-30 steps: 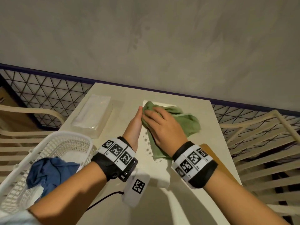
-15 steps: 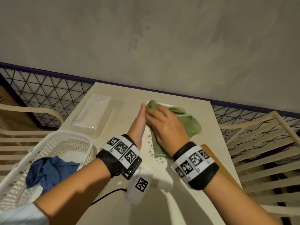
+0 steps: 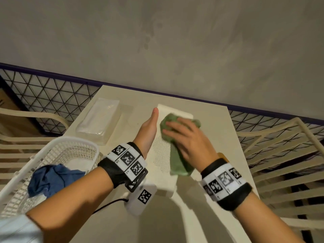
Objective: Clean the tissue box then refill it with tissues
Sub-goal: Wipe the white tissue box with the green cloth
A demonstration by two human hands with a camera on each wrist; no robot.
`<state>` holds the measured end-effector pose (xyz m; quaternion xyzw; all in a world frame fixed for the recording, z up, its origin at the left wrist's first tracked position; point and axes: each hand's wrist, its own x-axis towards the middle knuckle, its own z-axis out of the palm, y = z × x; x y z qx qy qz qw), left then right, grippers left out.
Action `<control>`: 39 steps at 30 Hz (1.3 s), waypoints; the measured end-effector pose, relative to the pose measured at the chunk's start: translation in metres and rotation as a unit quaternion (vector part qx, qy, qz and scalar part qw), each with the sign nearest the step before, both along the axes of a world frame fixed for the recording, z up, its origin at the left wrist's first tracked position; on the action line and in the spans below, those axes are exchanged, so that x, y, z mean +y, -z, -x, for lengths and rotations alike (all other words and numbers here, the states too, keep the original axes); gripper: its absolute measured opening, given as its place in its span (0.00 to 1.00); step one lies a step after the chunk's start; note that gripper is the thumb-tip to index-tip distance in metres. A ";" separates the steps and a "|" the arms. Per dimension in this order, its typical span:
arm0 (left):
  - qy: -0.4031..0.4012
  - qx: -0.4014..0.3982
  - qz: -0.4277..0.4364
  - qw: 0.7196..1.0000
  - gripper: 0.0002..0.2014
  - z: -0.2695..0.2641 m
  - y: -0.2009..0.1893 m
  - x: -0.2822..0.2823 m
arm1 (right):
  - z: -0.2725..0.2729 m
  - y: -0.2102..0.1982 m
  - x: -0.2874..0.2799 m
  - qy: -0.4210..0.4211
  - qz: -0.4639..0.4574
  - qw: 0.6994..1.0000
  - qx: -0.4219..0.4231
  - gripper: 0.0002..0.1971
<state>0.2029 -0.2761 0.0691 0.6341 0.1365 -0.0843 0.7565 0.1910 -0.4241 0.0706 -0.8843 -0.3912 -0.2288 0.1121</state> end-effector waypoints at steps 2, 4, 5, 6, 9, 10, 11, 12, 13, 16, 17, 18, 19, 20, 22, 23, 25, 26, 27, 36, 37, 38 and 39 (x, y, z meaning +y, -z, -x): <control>0.017 -0.015 -0.015 1.000 0.45 0.004 -0.004 -0.003 | -0.011 -0.009 -0.005 0.089 -0.100 0.990 0.041 0.17; 0.002 -0.022 -0.019 1.000 0.37 0.007 -0.006 -0.003 | -0.014 -0.019 -0.006 0.139 -0.237 0.952 0.136 0.15; -0.002 -0.027 -0.011 1.000 0.37 0.008 -0.011 -0.002 | -0.016 -0.025 -0.007 0.149 -0.307 0.920 0.191 0.15; -0.004 -0.024 0.001 1.000 0.40 0.007 -0.011 0.001 | -0.017 -0.028 -0.008 0.160 -0.369 0.884 0.239 0.15; -0.001 -0.016 0.064 0.998 0.26 -0.002 -0.024 0.010 | -0.021 -0.037 -0.010 0.189 -0.469 0.800 0.323 0.18; 0.008 -0.009 0.082 0.997 0.22 -0.007 -0.028 0.014 | -0.022 -0.037 -0.009 0.190 -0.470 0.793 0.337 0.19; 0.031 -0.001 0.090 0.995 0.22 -0.011 -0.031 0.016 | -0.021 -0.036 -0.007 0.185 -0.465 0.795 0.343 0.20; 0.045 -0.006 0.078 0.996 0.23 -0.015 -0.030 0.018 | -0.018 -0.034 -0.004 0.180 -0.457 0.800 0.344 0.21; 0.057 -0.010 0.064 0.996 0.25 -0.017 -0.030 0.017 | -0.015 -0.033 -0.001 0.172 -0.441 0.814 0.336 0.22; 0.067 0.024 0.062 0.996 0.21 -0.015 -0.028 0.020 | -0.005 -0.021 0.012 0.151 -0.286 0.917 0.235 0.20; 0.057 0.042 0.068 0.995 0.20 -0.014 -0.028 0.020 | -0.002 -0.016 0.017 0.147 -0.229 0.942 0.198 0.19; 0.049 0.053 0.064 0.995 0.24 -0.010 -0.030 0.020 | 0.002 -0.014 0.023 0.146 -0.185 0.957 0.170 0.19; 0.043 0.063 0.060 0.995 0.30 -0.007 -0.030 0.018 | 0.005 -0.012 0.028 0.148 -0.148 0.969 0.130 0.18; 0.044 0.069 0.058 0.995 0.37 -0.008 -0.026 0.018 | 0.007 -0.012 0.034 0.151 -0.112 0.979 0.083 0.17; 0.057 0.067 0.045 0.995 0.39 -0.006 -0.023 0.015 | 0.009 -0.011 0.048 0.130 -0.047 0.990 0.022 0.15; 0.048 0.053 0.039 0.997 0.35 -0.004 -0.022 0.013 | 0.010 -0.011 0.053 0.101 -0.037 0.994 0.035 0.15; 0.039 0.046 0.037 0.997 0.30 -0.001 -0.022 0.014 | 0.007 -0.012 0.049 0.048 -0.039 0.994 0.085 0.18; 0.031 0.047 0.027 0.998 0.34 0.002 -0.022 0.017 | 0.005 -0.012 0.041 0.039 -0.050 0.993 0.103 0.19; 0.014 0.050 0.015 0.999 0.41 0.001 -0.019 0.022 | 0.004 -0.012 0.029 0.039 -0.061 0.991 0.117 0.20; 0.075 -0.001 0.000 0.997 0.41 0.005 -0.032 0.012 | -0.001 -0.022 0.032 0.033 -0.043 0.995 0.083 0.20; 0.066 0.004 -0.008 0.998 0.45 0.003 -0.029 0.016 | -0.003 -0.023 0.027 0.024 -0.045 0.994 0.098 0.20; 0.053 0.011 -0.007 0.999 0.51 0.000 -0.023 0.021 | -0.005 -0.024 0.019 0.021 -0.059 0.991 0.115 0.20; 0.036 0.014 -0.007 0.999 0.57 -0.002 -0.020 0.026 | -0.006 -0.023 0.010 0.022 -0.082 0.988 0.133 0.20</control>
